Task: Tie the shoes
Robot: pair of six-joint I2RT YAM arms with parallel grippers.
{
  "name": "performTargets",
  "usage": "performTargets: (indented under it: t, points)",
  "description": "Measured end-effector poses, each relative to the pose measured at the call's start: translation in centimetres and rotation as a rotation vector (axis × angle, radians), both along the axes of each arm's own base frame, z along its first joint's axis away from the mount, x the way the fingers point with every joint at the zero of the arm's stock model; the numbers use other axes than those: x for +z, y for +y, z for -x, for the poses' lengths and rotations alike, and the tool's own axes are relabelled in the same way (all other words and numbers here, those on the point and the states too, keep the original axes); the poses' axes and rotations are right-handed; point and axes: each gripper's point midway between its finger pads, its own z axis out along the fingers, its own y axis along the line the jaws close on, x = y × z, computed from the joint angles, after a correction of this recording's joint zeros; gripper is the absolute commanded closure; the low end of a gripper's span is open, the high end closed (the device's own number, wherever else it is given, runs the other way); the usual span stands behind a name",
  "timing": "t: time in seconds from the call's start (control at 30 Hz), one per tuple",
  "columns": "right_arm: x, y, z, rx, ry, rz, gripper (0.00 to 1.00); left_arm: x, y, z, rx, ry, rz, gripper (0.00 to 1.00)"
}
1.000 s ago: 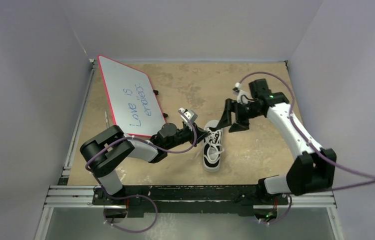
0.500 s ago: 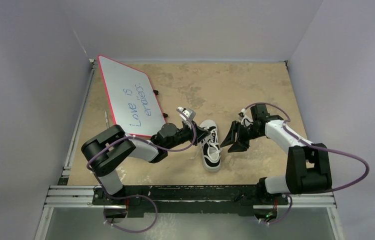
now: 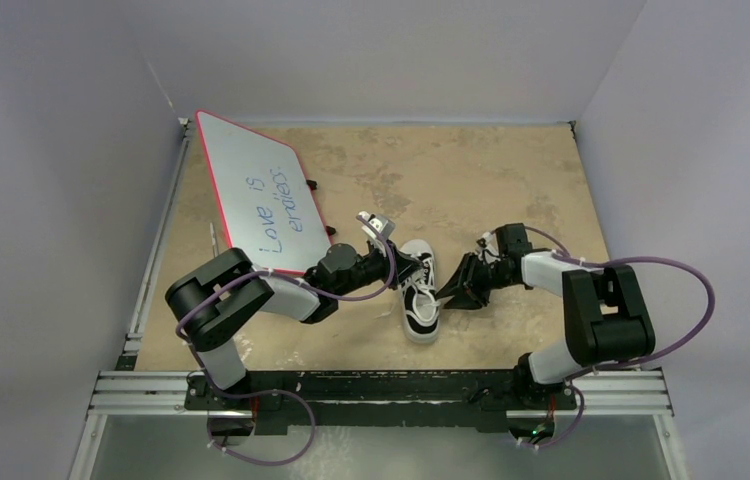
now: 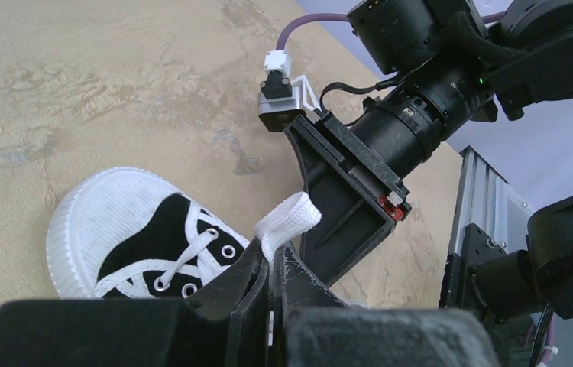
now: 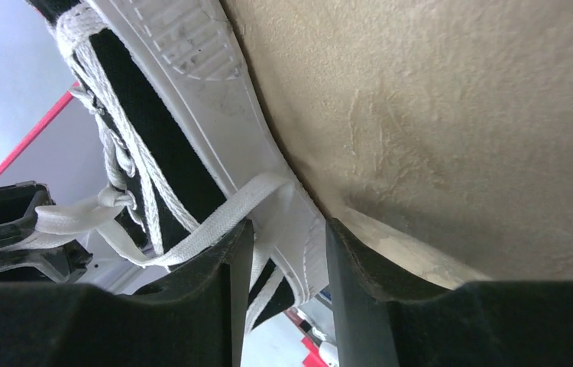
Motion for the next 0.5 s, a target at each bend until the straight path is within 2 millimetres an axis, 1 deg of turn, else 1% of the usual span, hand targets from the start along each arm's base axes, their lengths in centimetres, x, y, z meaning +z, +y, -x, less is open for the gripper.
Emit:
performTargets:
  t: [0.17, 0.23, 0.27, 0.37, 0.43, 0.5]
  points:
    - [-0.2, 1.0, 0.3, -0.031, 0.019, -0.047, 0.58, -0.1, 0.0, 0.1, -0.005, 0.004, -0.004, 1.00]
    - [-0.3, 1.3, 0.4, -0.053, 0.025, -0.068, 0.61, -0.1, 0.0, 0.1, -0.006, 0.004, -0.004, 1.00]
    - [-0.2, 1.4, 0.4, -0.066, 0.028, -0.078, 0.65, -0.1, 0.0, 0.1, -0.006, 0.004, -0.004, 1.00]
    - [-0.1, 1.7, 0.3, -0.103, 0.033, -0.117, 0.87, -0.1, -0.1, 0.2, -0.009, 0.004, -0.004, 1.00]
    - [0.3, 2.1, 0.1, -0.138, 0.040, -0.153, 1.00, -0.1, -0.1, 0.3, -0.010, 0.004, -0.004, 1.00]
    - [0.6, 2.2, 0.0, -0.167, 0.040, -0.170, 1.00, -0.1, -0.2, 0.4, -0.012, 0.004, -0.004, 1.00]
